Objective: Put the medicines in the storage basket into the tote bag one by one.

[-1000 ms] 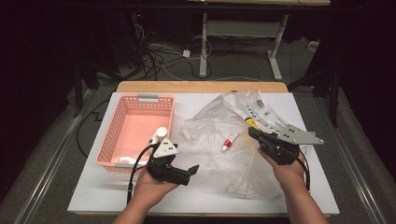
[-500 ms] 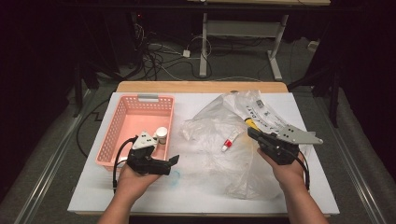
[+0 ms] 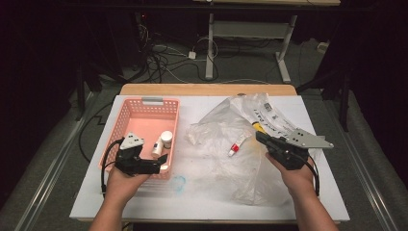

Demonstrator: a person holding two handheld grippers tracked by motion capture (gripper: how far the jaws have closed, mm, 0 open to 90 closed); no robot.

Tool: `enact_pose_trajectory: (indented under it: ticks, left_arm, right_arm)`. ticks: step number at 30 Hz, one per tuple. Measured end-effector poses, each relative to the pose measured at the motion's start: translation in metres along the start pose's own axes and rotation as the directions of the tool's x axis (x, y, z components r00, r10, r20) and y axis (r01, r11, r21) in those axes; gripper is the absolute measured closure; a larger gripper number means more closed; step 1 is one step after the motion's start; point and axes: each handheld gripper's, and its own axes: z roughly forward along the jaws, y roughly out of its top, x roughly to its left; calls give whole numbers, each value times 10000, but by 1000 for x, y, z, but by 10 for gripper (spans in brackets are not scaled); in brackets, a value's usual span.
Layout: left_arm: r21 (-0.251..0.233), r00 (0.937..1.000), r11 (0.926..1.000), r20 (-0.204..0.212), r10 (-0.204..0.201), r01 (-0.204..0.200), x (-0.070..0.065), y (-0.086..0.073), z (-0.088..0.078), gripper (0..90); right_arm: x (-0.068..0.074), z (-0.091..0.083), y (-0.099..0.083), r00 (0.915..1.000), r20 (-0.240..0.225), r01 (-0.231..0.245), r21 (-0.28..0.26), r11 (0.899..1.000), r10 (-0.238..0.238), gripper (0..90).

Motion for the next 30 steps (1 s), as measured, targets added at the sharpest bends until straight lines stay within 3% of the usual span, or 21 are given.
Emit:
enact_pose_trajectory:
  ticks: [8, 15, 23, 30]
  left_arm:
    - [-97, 9982, 9991, -431, -420, 417, 19, -5, -9, 0]
    - [56, 9977, 9988, -475, -475, 478, 21, -4, -6, 0]
    - [261, 9986, 9988, -327, -416, 424, 17, 13, 5, 0]
    - [775, 9986, 9959, -244, -459, 477, 20, 29, 11, 0]
  right_arm:
    - [0, 0, 1, 10000, 28, 23, 12, 10000, -23, 900]
    - [1, 1, 1, 10000, 18, 93, 34, 10000, -93, 900]
    - [-1, 1, 0, 10000, -13, 77, 25, 10000, -77, 900]
    - [-1, -1, 1, 10000, 64, 32, 15, 10000, -32, 900]
